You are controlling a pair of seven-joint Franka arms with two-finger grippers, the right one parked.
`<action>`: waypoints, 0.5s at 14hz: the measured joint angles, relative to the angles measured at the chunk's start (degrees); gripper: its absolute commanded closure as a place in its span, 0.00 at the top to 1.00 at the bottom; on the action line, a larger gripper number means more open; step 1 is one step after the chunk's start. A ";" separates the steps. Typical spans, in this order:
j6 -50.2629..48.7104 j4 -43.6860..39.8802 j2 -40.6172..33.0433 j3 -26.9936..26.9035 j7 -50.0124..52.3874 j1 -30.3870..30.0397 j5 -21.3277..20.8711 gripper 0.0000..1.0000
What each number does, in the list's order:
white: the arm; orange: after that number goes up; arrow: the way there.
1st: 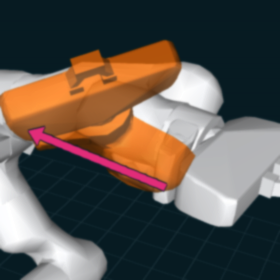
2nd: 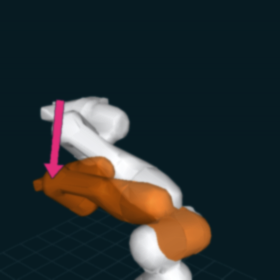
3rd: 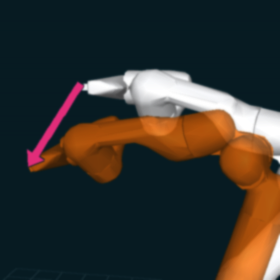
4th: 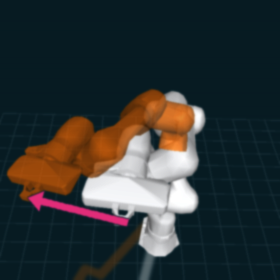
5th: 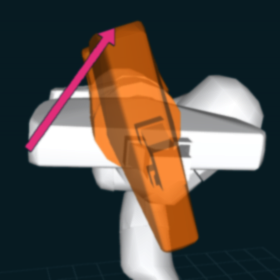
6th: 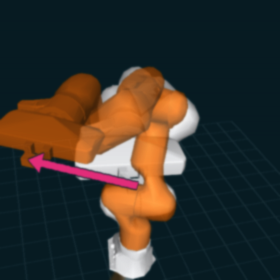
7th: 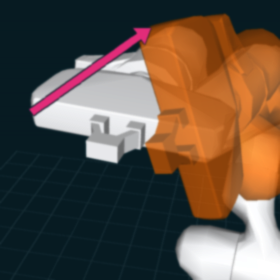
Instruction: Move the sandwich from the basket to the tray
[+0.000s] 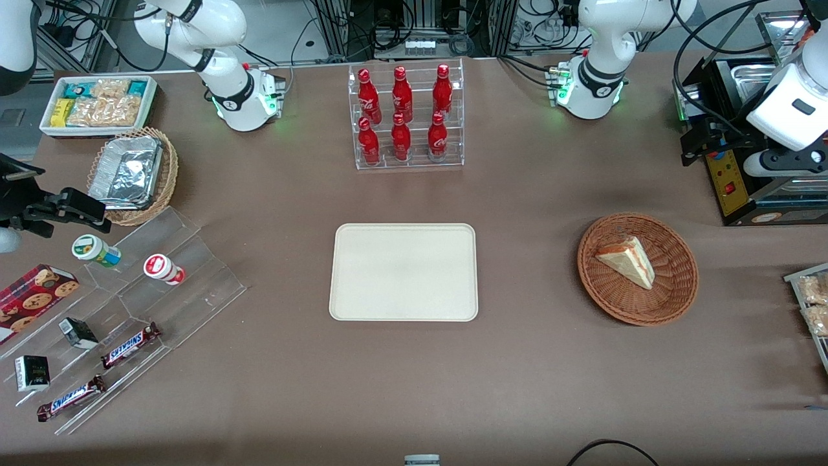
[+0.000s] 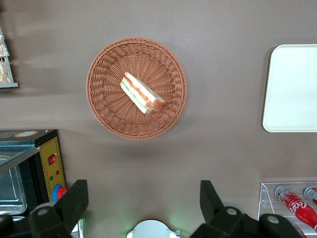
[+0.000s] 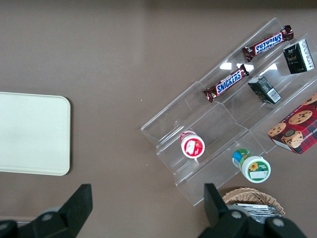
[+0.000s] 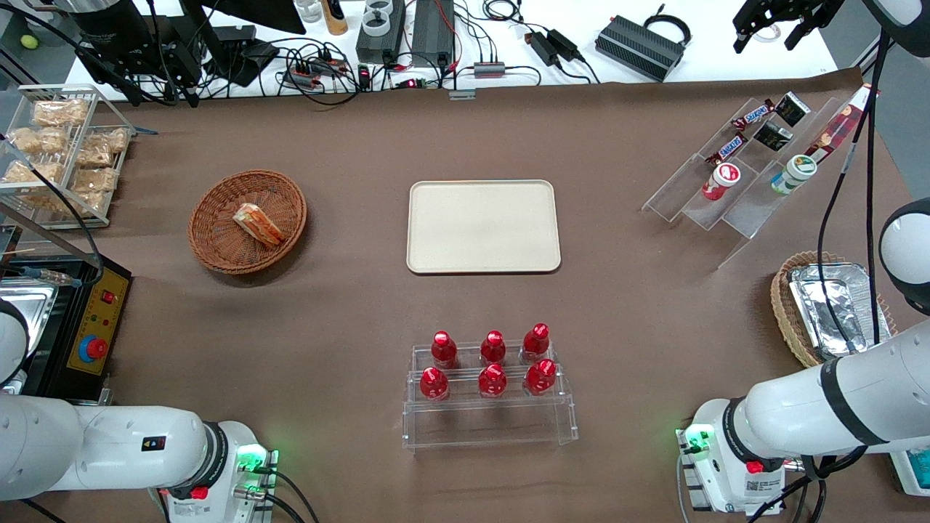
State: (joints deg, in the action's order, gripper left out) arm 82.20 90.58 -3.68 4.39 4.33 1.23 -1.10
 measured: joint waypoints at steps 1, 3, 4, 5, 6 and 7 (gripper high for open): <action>0.00 0.02 0.00 0.00 0.01 0.00 0.00 1.00; 0.06 0.02 0.00 0.00 0.03 0.00 0.00 1.00; 0.09 0.02 0.01 0.00 0.04 0.00 0.00 1.00; 0.10 0.03 0.06 -0.01 0.05 -0.02 0.00 1.00; 0.11 0.08 0.19 -0.08 0.07 -0.08 0.00 1.00; 0.11 0.20 0.37 -0.26 0.11 -0.15 0.00 1.00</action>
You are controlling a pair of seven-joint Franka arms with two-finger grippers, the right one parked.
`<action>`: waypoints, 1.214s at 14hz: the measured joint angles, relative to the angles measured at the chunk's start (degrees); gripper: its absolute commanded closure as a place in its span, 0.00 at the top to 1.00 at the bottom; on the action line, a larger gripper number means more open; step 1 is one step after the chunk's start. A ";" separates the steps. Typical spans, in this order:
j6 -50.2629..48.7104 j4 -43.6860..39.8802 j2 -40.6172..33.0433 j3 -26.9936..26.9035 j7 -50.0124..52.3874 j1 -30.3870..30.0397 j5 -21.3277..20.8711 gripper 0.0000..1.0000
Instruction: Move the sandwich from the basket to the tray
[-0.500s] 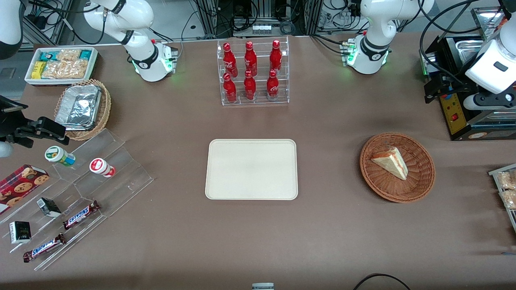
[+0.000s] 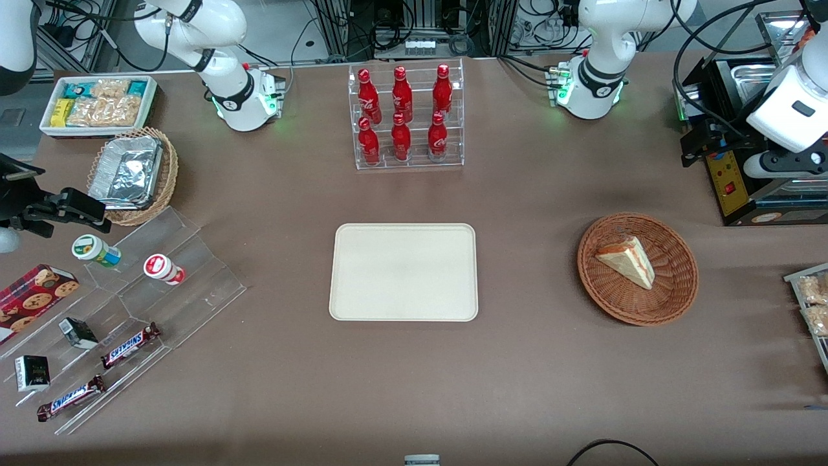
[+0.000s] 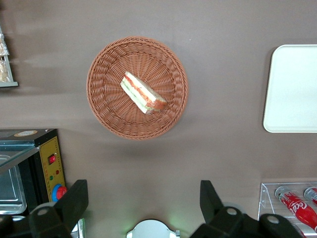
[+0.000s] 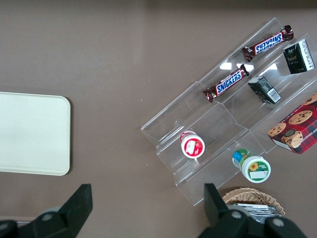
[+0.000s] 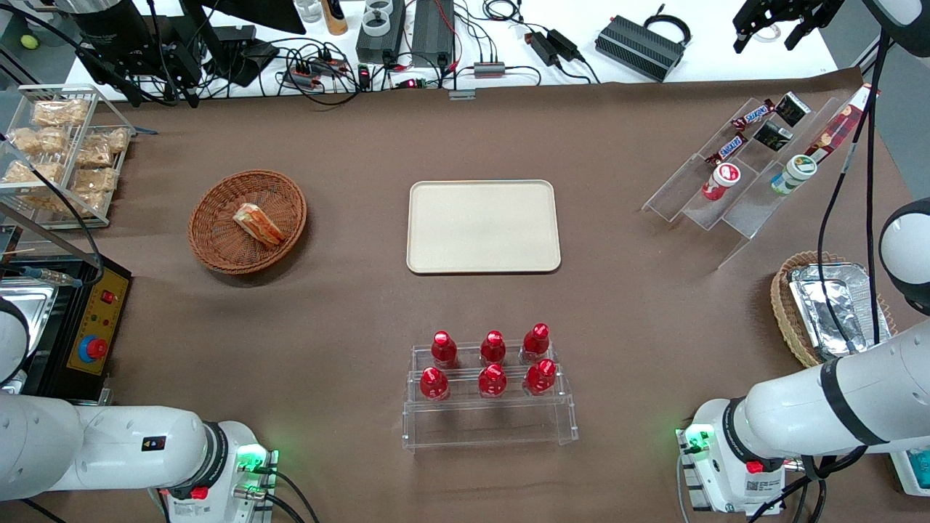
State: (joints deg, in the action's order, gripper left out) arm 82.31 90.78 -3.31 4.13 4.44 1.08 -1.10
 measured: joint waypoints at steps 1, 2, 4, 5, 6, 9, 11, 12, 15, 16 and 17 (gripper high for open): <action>0.01 0.25 0.19 -0.39 0.07 -0.06 0.00 1.00; 0.02 0.55 0.47 -1.09 0.12 -0.10 0.00 1.00; 0.32 1.23 1.55 -2.81 0.13 -0.19 0.00 1.00; 1.26 1.96 2.07 -3.47 0.36 -0.30 0.00 1.00; 2.29 2.95 2.47 -3.91 0.96 -0.53 0.00 1.00; 4.74 6.65 3.57 -4.36 3.82 -1.61 0.00 1.00; 8.40 9.55 4.76 -4.35 8.23 -1.72 0.00 1.00; 11.02 11.47 5.37 -4.21 13.03 -1.67 0.00 1.00; 18.70 16.53 7.83 -3.51 21.86 -1.15 0.00 1.00; 20.47 17.37 9.09 -3.37 23.78 -1.03 0.01 1.00; 21.79 17.88 10.23 -3.34 26.00 -0.96 0.01 1.00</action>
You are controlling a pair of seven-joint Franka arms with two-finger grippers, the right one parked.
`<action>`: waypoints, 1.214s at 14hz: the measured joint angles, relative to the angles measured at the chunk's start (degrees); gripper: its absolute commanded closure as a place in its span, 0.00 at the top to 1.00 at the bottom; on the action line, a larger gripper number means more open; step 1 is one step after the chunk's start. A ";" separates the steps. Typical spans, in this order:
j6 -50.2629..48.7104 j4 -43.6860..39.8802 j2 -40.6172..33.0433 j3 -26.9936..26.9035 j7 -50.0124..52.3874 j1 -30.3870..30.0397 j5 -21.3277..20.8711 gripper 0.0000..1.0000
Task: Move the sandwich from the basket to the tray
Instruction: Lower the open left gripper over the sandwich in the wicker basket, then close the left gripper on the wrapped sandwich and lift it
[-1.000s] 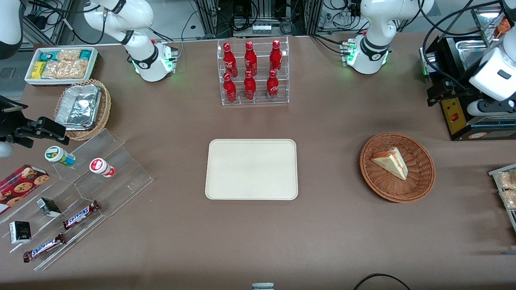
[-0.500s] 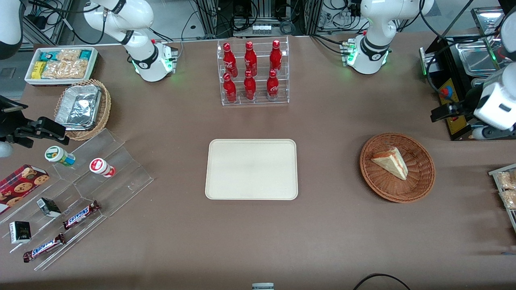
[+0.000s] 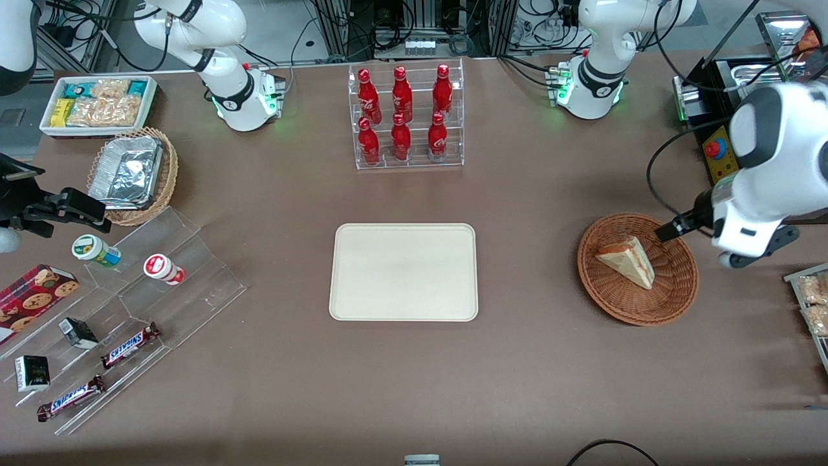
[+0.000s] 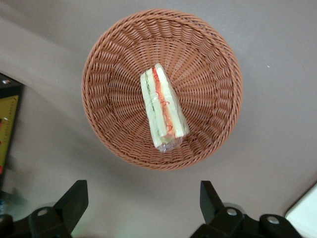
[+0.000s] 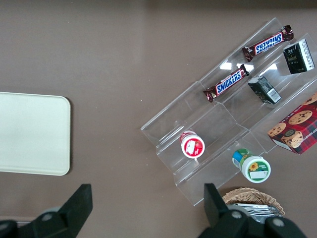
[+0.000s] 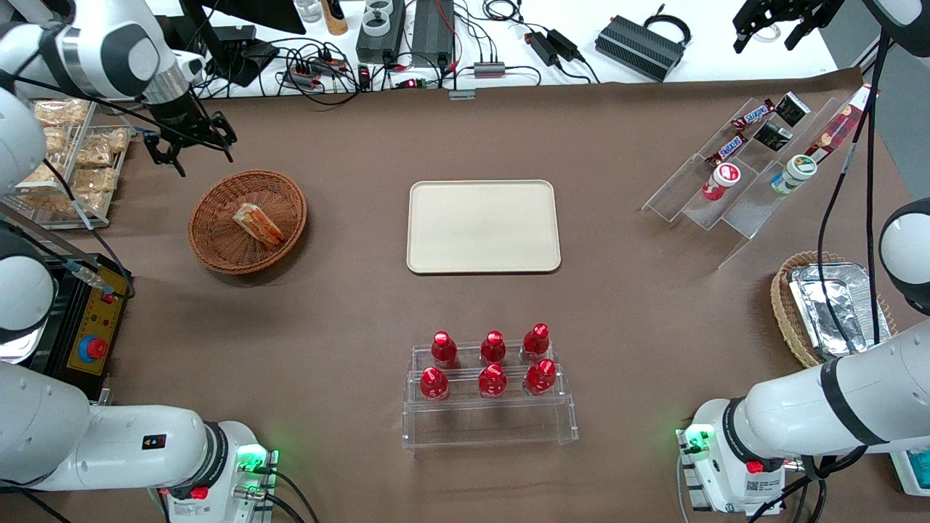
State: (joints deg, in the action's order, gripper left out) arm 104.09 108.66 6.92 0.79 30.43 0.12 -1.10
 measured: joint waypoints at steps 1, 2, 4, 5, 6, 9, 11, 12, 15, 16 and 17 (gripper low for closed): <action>1.31 0.56 0.87 0.00 1.95 0.00 0.00 1.00; 3.58 1.67 1.36 -0.03 3.94 -0.02 0.09 1.00; 11.24 6.13 1.67 -0.05 8.67 -0.02 0.54 1.00; 14.58 8.75 1.74 -0.05 10.20 -0.02 0.59 1.00; 17.15 11.25 1.81 -0.07 11.24 -0.06 0.64 1.00; 23.14 16.46 2.52 -0.22 13.78 -0.43 0.91 1.00; 25.92 17.15 3.75 -0.18 15.86 -0.32 0.94 1.00; 27.08 17.16 4.42 -0.14 16.39 -0.26 0.94 1.00; 31.11 17.63 6.62 -0.10 17.32 -0.23 0.95 1.00; 32.63 18.03 7.45 -0.09 17.53 -0.22 0.95 0.99; 33.75 18.36 8.38 -0.06 17.60 -0.17 0.95 0.96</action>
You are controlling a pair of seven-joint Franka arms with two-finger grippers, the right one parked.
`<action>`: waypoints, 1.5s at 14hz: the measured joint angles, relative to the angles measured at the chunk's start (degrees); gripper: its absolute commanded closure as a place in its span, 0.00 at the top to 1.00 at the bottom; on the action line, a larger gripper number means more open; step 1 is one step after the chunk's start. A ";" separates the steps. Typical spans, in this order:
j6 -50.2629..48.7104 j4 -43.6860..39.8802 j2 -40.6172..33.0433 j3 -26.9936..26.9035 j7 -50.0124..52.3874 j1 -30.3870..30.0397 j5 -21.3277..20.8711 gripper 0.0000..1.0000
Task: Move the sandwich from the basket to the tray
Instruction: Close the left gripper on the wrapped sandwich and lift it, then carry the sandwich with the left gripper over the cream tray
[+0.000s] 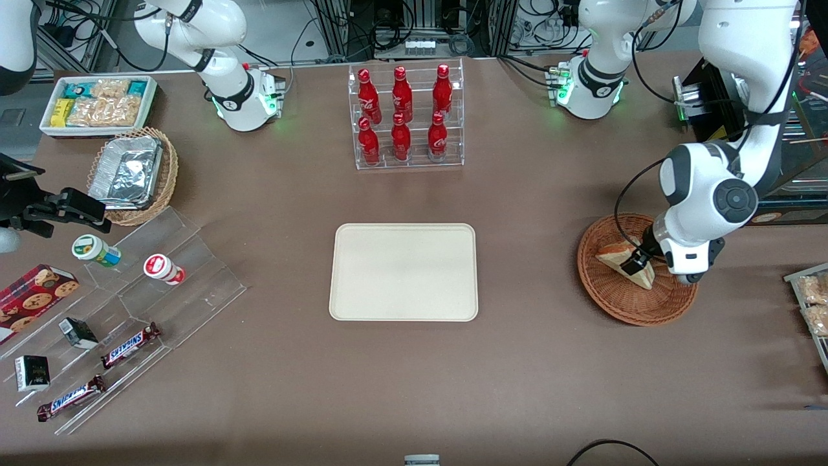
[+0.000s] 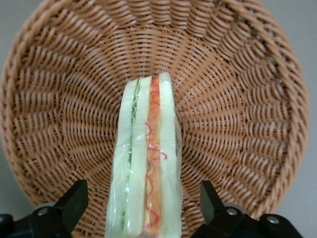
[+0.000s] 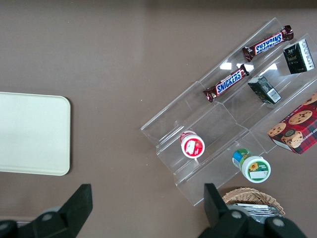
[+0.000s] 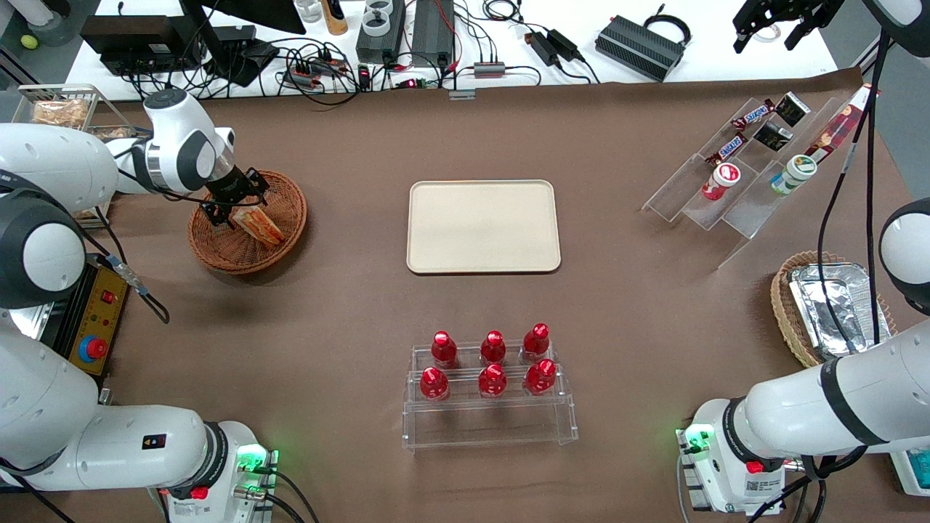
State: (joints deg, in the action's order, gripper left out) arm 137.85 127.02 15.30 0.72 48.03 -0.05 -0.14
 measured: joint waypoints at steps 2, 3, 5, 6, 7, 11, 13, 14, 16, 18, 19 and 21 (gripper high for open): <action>1.54 0.19 1.83 0.11 0.06 0.41 0.01 0.71; 1.89 0.19 2.43 0.13 0.10 0.69 0.01 0.57; 1.80 0.17 2.71 0.17 0.10 1.05 0.01 0.41; 1.44 0.07 2.64 0.17 0.08 1.15 0.01 0.37; 0.26 -0.34 2.45 0.20 0.03 1.18 0.01 0.34; -11.36 -6.49 0.41 0.78 -0.65 2.68 -0.05 0.28; -17.64 -11.87 -0.62 0.95 -1.28 5.80 -0.49 0.28; -19.08 -14.20 -0.85 1.02 -1.70 8.22 -0.94 0.28; -19.70 -16.48 -0.81 1.28 -2.98 12.85 -1.37 0.24; -19.63 -17.05 -0.07 1.73 -5.43 16.18 -1.36 0.24; -19.44 -17.89 0.88 2.15 -6.24 17.70 -1.36 0.24; -18.58 -20.62 3.96 2.82 -6.63 21.48 -1.36 0.23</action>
State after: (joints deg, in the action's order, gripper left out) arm 119.26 106.40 19.26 3.54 41.40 21.43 -1.51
